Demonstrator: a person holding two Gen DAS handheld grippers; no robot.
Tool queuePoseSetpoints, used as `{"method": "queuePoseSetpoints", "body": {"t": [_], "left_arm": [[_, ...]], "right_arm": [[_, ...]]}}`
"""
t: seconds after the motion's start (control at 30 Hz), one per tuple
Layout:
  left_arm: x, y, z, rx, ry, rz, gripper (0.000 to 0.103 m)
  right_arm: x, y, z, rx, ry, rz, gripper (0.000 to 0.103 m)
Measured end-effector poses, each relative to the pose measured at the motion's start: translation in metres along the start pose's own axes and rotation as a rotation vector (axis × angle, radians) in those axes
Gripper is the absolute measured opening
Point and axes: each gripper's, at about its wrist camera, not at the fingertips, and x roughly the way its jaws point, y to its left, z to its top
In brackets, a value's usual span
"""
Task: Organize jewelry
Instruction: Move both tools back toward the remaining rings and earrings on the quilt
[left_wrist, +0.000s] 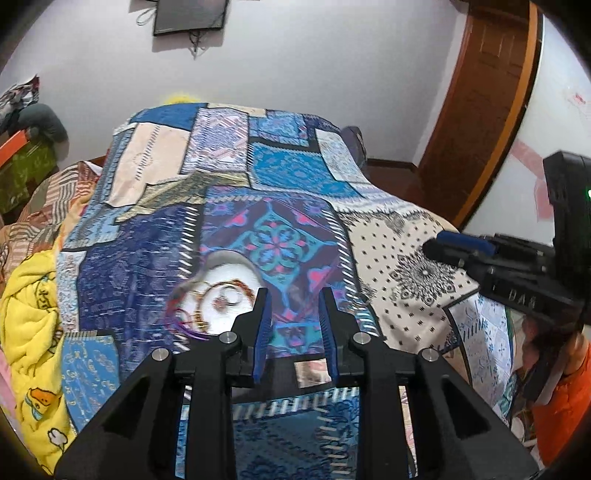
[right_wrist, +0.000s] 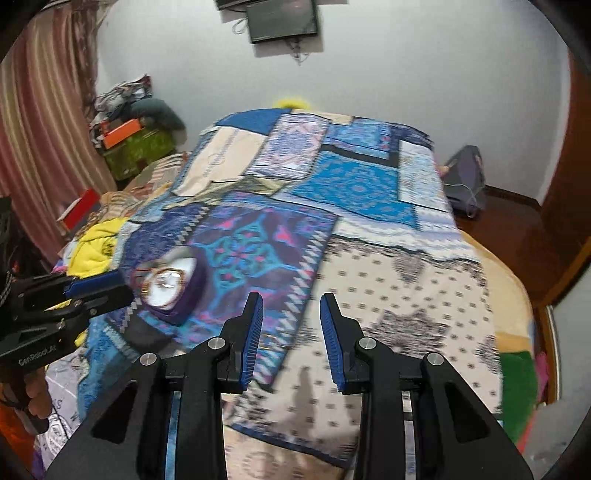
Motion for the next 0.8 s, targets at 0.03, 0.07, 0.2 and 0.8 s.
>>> {"method": "queuePoseSetpoints", "body": {"t": [0.03,0.07,0.2,0.8], "left_arm": [[0.005,-0.004,-0.001,0.008,0.010,-0.005,0.025],[0.008,-0.007,-0.001,0.014,0.017,-0.007,0.025],[0.029,-0.019,-0.006,0.035,0.062,-0.026,0.025],[0.105,-0.035,-0.035,0.065,0.204,-0.020,0.025]], "right_arm": [[0.000,-0.007,-0.001,0.009,0.003,-0.012,0.029],[-0.001,-0.012,-0.002,0.015,0.005,-0.019,0.029],[0.002,-0.035,-0.008,0.046,0.024,-0.056,0.029],[0.049,-0.058,-0.037,-0.004,0.201,-0.051,0.029]]}}
